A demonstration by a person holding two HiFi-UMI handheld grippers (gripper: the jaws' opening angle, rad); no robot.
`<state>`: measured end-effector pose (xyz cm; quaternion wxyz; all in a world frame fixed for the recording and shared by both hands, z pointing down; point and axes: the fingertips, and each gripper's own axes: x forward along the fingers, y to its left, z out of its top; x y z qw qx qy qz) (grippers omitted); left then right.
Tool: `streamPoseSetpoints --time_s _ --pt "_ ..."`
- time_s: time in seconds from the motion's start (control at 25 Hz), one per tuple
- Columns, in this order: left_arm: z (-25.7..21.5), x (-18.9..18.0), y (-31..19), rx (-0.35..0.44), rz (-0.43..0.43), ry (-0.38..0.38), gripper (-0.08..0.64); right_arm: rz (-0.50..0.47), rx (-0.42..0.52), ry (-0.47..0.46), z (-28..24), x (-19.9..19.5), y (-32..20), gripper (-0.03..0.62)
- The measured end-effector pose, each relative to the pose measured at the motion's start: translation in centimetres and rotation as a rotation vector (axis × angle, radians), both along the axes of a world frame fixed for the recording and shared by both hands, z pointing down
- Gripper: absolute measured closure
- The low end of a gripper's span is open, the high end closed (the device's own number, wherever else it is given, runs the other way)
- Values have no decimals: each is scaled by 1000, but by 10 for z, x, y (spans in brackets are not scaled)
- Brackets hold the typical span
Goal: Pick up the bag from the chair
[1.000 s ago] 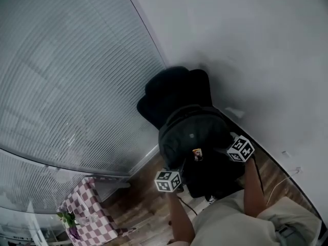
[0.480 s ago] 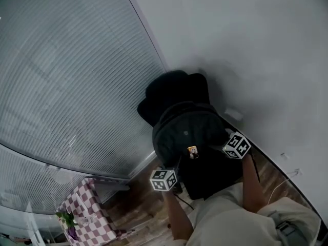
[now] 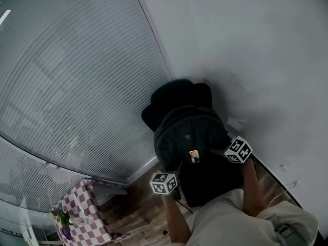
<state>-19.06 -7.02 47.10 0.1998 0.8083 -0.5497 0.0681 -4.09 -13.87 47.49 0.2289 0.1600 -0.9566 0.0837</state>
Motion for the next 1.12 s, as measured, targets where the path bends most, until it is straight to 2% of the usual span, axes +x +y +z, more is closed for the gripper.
streamPoseSetpoints --time_s 0.28,0.68,1.12 --pt "-12 10 -3 -13 0 -22 434 13 0 -12 -11 11 -1 321" --pt "-4 6 4 -31 0 -28 434 9 -3 -14 -1 6 5 321" --pt "3 15 9 -54 11 -9 434 18 -2 3 4 15 12 321"
